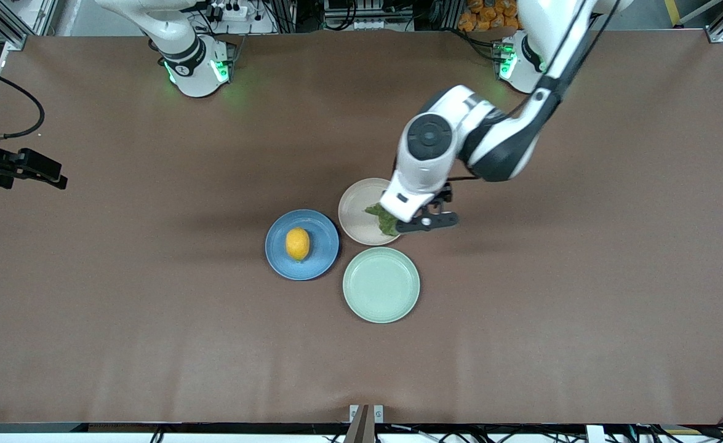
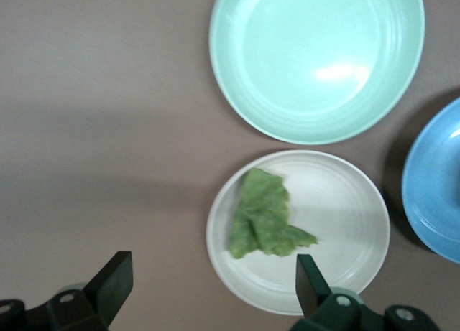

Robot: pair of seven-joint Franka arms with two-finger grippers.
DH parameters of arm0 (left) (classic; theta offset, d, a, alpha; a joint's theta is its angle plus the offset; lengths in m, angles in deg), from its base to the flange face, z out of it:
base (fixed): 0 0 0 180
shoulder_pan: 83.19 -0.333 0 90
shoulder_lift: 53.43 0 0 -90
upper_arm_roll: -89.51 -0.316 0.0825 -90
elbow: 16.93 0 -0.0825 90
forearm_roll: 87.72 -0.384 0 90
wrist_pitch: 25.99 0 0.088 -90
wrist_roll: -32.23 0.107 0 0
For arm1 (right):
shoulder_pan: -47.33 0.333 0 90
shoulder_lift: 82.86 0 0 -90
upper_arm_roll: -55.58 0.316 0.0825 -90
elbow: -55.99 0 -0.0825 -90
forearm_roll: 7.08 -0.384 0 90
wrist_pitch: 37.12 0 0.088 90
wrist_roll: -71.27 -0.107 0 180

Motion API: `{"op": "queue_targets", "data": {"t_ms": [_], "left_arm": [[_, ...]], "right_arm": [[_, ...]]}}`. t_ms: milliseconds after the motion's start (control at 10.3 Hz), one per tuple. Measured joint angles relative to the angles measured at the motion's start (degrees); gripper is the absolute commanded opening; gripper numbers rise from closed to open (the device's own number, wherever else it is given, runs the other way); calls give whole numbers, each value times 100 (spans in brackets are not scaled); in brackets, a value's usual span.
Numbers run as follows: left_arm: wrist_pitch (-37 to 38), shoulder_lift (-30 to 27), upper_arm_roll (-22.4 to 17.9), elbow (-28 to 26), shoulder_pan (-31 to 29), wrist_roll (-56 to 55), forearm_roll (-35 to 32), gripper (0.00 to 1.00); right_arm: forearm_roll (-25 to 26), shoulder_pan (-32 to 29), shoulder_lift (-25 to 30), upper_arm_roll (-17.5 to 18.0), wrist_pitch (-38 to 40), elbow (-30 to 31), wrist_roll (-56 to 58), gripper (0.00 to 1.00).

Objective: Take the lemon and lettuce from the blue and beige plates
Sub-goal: 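Reach the left gripper down to the lettuce leaf on the beige plate, then grasp the lettuce with the left gripper while the right gripper reaches the lemon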

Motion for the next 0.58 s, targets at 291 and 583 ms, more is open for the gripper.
{"op": "queue_targets", "data": {"t_ms": [291, 583], "left_arm": [[-356, 597, -61, 14, 329, -127, -105, 100], [-660, 1047, -166, 36, 590, -355, -342, 100]], "right_arm": [[-29, 181, -344, 73, -426, 32, -252, 100], [-35, 549, -923, 323, -1137, 80, -1165, 100]]}}
